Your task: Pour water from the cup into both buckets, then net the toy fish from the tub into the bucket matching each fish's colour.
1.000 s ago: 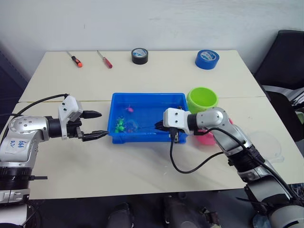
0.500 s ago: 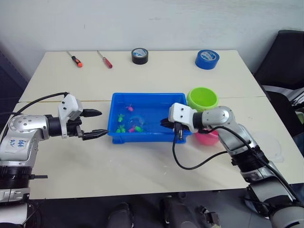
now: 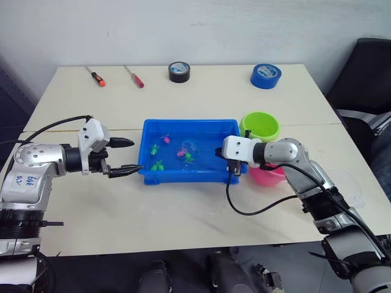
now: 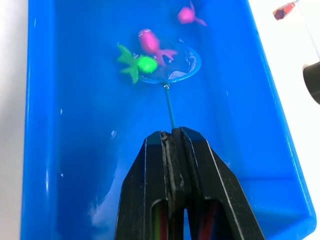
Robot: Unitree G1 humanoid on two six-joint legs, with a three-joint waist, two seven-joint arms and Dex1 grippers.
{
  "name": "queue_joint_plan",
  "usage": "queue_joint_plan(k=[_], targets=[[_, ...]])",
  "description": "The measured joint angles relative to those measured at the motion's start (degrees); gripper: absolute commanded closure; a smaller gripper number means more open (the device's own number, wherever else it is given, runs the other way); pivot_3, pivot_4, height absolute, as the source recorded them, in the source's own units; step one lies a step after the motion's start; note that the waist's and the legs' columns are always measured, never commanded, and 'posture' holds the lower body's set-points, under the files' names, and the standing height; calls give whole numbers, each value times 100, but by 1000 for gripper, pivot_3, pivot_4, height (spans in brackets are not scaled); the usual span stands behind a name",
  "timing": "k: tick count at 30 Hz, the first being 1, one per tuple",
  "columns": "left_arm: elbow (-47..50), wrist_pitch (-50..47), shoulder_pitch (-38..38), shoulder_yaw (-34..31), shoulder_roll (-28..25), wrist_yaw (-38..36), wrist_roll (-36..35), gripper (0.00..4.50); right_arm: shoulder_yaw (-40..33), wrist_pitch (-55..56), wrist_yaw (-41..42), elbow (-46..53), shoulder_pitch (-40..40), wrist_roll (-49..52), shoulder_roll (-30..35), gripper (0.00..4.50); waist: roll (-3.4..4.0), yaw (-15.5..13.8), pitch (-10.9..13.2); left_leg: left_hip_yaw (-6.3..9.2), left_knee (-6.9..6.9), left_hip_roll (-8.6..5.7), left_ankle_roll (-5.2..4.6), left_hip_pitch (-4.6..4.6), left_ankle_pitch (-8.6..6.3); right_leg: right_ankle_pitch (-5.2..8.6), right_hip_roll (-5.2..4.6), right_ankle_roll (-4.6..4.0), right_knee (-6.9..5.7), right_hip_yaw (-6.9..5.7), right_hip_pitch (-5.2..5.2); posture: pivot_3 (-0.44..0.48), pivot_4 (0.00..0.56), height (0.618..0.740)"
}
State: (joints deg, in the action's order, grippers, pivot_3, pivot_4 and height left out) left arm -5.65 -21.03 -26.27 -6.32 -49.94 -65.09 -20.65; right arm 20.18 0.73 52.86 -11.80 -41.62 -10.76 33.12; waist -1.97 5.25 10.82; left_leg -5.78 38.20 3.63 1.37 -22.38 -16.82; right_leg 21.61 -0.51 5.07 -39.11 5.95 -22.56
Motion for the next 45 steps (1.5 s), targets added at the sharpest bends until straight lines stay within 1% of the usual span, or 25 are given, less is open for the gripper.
queue_joint_plan(k=[5, 11, 15, 23, 29, 39, 43, 45], targets=[[-50, 10, 0, 1, 0, 0, 0, 17, 5, 438, -82, -179, -27, -241, 55, 4500, 0, 9, 0, 0, 1, 0, 1, 1, 1, 0, 0, 0, -2, 0, 1, 0, 150, 740], [-167, 56, -7, 18, 0, -3, 17, 17, -51, 622, -383, -493, -276, -409, 30, 4500, 0, 44, 0, 2, 2, 1, 2, 1, 2, 0, -1, 0, -5, -2, 1, 0, 150, 740], [-184, 95, -40, 59, 22, -6, 25, 17, -74, 602, -437, -588, -305, -390, -47, 4500, 0, 62, 0, 2, 2, 1, 3, 2, 2, 0, -1, -1, -7, -2, 1, 0, 150, 740], [-198, 126, -49, 67, 29, -8, 37, 17, -133, 249, -344, -584, -281, -168, -222, 4500, 0, 110, 0, 3, 3, 1, 4, 3, 3, 1, -1, -1, -13, -3, 1, 0, 150, 740], [-209, 175, -49, 66, 29, -11, 47, 17, -287, -314, -99, -200, -151, 226, -275, 4500, 0, 109, 0, 5, 3, 1, 4, 3, 3, 1, -1, -1, -16, -4, 1, 0, 150, 740], [-332, 232, -51, 68, 35, -11, 53, 17, -263, 44, -90, -166, -10, -11, -34, 4500, 0, 116, 0, 4, 4, 1, 4, 3, 3, 1, 0, -1, -14, -3, 1, 0, 150, 740], [-388, 238, -70, 79, 49, -15, 59, 17, -332, -438, 53, -147, -8, 333, -246, 4500, 0, 123, 0, 4, 3, 2, 7, 5, 4, 1, 2, -2, -22, -3, 0, 0, 150, 740], [-401, 243, -115, 82, 55, -20, 61, 17, -332, -746, 209, 58, 36, 552, -310, 4500, 0, 106, 0, 7, 5, 2, 7, 5, 4, 1, 0, -3, -25, -6, 0, 0, 150, 740]])
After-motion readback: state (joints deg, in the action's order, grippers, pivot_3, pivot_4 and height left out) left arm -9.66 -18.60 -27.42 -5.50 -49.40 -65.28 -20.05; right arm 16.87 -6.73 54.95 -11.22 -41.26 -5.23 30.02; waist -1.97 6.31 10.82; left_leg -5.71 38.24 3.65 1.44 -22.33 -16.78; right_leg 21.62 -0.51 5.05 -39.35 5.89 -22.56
